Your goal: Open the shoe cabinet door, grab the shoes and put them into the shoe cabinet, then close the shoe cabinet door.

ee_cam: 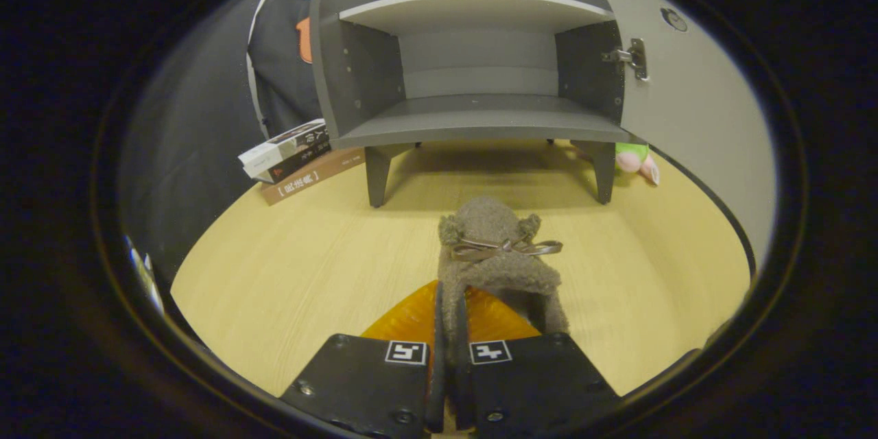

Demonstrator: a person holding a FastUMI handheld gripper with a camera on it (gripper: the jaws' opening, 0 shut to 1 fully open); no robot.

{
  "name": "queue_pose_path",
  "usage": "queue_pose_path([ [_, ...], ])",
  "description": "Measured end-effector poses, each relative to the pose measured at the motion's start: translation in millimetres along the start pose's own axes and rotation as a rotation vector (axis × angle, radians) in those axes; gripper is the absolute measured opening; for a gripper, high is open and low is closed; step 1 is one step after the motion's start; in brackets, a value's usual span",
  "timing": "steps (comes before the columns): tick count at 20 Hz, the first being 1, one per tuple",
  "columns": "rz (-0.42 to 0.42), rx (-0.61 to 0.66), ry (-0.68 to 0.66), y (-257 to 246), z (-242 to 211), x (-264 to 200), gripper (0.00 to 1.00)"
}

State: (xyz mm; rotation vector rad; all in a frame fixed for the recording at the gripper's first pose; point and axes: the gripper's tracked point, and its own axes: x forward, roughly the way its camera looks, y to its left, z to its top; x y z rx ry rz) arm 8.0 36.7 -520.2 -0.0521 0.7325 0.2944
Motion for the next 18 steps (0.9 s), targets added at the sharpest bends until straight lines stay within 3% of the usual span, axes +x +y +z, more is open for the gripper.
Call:
queue_pose_path([
  [9,0.032,0.009,-0.057,-6,30,-57,0.07],
  [18,0.141,0.02,-0.187,24,125,-167,0.07],
])
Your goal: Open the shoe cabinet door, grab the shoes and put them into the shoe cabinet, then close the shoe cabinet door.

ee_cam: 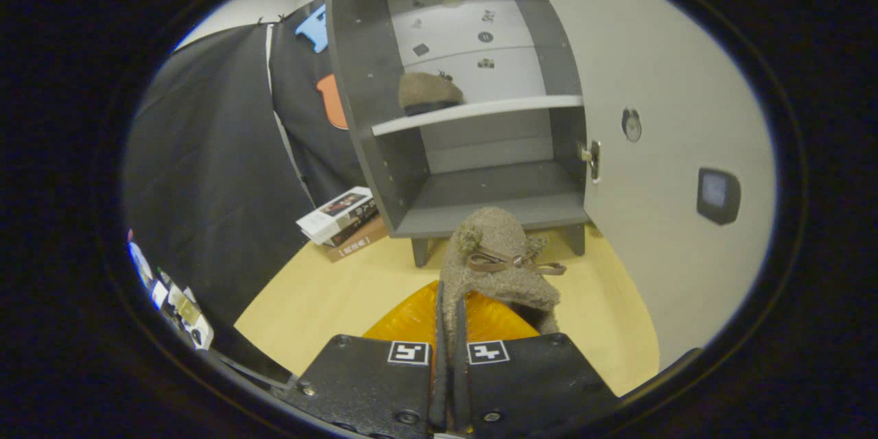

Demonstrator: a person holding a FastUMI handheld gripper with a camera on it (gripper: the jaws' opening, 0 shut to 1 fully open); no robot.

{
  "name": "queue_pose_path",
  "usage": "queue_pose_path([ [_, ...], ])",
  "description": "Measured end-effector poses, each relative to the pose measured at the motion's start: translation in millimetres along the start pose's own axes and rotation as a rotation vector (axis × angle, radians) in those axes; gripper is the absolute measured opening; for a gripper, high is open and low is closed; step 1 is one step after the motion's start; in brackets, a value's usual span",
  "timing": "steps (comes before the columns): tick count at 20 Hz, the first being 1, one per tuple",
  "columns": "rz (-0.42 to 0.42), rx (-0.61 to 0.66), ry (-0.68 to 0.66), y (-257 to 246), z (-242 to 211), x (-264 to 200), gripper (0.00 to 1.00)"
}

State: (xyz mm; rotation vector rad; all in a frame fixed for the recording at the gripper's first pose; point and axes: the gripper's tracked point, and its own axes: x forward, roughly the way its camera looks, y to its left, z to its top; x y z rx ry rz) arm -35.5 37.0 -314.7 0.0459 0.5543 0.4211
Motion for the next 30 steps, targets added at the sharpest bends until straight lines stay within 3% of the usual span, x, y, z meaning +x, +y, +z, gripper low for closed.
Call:
queue_pose_path([
  [3,0.051,-0.04,-0.071,25,52,-27,0.07],
  [12,0.026,-0.102,-0.146,56,176,-61,0.07],
  [17,-0.062,-0.183,-0.221,58,248,-61,0.07],
  [25,-0.12,-0.126,-0.187,31,309,12,0.07],
  [30,-0.236,-0.19,-0.156,-3,330,79,0.07],
])
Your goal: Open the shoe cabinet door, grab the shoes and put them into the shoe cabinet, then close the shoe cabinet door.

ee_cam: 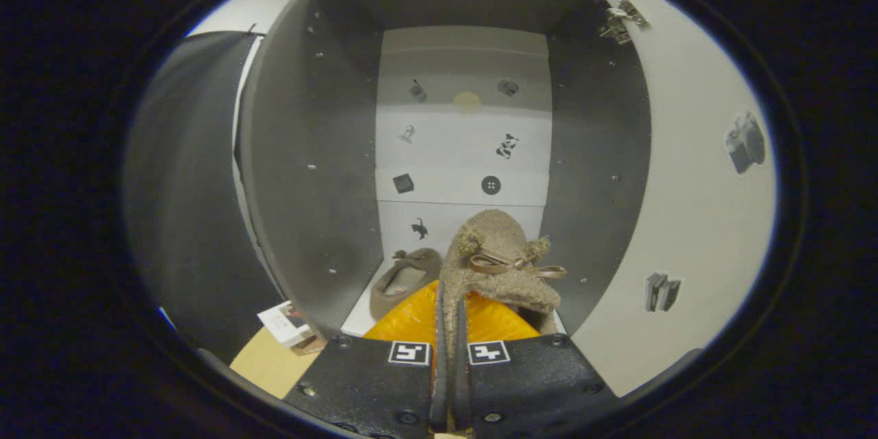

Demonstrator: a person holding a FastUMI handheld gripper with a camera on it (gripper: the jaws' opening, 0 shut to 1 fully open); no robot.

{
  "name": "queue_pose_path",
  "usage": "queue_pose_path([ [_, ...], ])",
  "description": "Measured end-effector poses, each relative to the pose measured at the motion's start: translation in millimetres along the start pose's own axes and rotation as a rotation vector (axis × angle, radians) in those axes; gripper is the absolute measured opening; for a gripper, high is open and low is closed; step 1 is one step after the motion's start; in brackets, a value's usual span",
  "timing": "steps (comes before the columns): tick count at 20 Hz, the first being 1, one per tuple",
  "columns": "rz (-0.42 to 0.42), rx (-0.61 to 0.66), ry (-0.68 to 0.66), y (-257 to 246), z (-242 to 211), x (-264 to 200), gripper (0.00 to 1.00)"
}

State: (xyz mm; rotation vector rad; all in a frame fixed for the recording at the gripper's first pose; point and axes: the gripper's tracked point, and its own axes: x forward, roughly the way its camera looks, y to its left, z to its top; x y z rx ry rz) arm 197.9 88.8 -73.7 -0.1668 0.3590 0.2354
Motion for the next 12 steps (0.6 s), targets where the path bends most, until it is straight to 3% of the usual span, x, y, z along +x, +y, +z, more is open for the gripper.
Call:
queue_pose_path([
  [12,-0.129,-0.172,0.147,-24,-42,159,0.08],
])
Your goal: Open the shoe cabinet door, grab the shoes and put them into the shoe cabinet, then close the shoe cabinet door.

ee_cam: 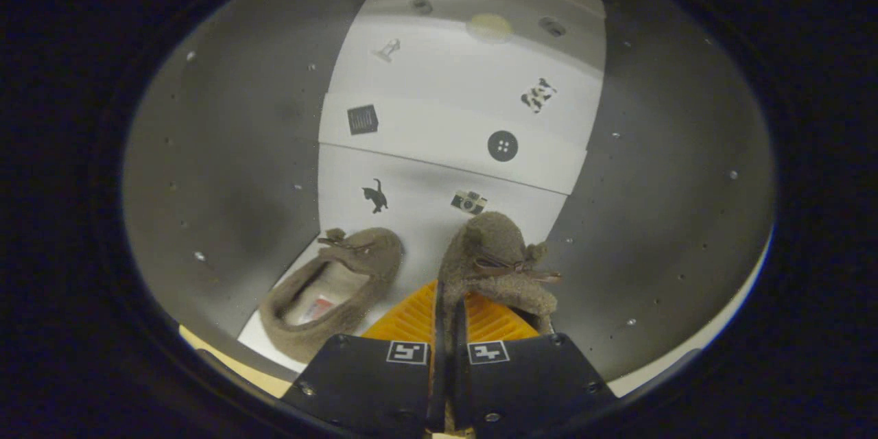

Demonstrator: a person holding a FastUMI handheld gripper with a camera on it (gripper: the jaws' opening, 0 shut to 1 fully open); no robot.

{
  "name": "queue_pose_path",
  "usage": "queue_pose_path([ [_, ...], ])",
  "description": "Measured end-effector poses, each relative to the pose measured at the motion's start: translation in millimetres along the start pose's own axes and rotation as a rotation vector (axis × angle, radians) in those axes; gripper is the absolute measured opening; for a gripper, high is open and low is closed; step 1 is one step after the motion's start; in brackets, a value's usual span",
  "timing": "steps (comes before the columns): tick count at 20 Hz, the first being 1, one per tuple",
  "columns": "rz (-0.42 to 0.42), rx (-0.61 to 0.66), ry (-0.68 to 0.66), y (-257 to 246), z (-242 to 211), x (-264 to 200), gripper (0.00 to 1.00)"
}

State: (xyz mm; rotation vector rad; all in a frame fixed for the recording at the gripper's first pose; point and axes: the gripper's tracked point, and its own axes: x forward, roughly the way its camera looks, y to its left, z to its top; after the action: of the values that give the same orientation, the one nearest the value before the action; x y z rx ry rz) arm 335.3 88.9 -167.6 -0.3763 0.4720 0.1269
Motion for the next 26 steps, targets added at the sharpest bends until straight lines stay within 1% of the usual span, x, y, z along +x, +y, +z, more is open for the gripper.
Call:
queue_pose_path([
  [2,0.016,-0.012,0.033,8,-7,16,0.08],
  [4,0.054,-0.01,0.056,17,-12,26,0.08],
  [6,0.075,0.041,0.084,22,-17,33,0.1],
  [8,0.077,0.107,0.089,23,-16,36,0.13],
  [13,0.065,0.142,0.054,20,-8,20,0.45],
  [15,0.052,0.189,0.04,17,-7,7,0.53],
  [16,0.049,0.203,0.021,16,-4,-1,0.53],
  [18,0.016,0.202,-0.034,5,3,-21,0.54],
  [19,0.019,0.201,-0.052,5,4,-33,0.54],
  [23,0.05,0.218,-0.071,6,-4,-84,0.99],
  [25,0.041,0.192,-0.091,1,-6,-116,0.99],
  [26,0.053,0.183,-0.103,3,-7,-136,0.99],
])
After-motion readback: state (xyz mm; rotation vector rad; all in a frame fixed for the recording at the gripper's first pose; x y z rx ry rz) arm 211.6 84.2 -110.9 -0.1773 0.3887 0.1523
